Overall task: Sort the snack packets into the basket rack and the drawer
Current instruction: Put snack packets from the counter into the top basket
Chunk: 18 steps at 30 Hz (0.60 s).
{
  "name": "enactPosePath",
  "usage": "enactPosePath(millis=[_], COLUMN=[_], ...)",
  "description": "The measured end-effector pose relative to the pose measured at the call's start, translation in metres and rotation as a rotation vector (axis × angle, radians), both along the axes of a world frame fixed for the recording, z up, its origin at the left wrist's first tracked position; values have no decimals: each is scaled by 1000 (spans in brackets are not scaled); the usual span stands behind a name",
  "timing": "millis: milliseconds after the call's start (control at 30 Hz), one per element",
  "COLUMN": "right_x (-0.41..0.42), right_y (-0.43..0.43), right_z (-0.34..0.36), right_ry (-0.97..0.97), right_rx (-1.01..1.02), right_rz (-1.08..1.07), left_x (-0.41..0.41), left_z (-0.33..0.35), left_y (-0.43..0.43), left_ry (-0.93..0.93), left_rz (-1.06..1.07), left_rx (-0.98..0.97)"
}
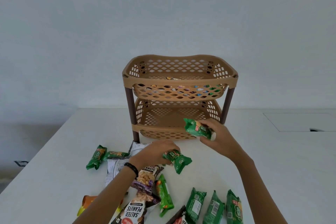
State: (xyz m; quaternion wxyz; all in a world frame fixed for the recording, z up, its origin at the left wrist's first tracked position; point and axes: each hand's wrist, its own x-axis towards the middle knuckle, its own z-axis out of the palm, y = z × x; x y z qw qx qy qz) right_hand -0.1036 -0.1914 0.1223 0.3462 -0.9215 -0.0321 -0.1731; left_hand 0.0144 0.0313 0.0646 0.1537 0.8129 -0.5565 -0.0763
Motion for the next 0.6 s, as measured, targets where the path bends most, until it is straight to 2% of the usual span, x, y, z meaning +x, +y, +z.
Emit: enactPosePath(millis=[200,300,400,600], right_x=[35,58,86,139], right_y=[11,14,14,10], right_z=[67,97,124,144], right_ry=[-244,-370,-449,-430], right_rx=[-1,96,239,484], right_rz=[2,-21,-75,-166], left_x=[14,20,29,48], left_z=[49,80,108,164], left_y=[4,5,10,9], left_ry=[-46,-31,10,-143], left_rz=[10,1,71,236], left_rx=[-67,-153,-293,-676])
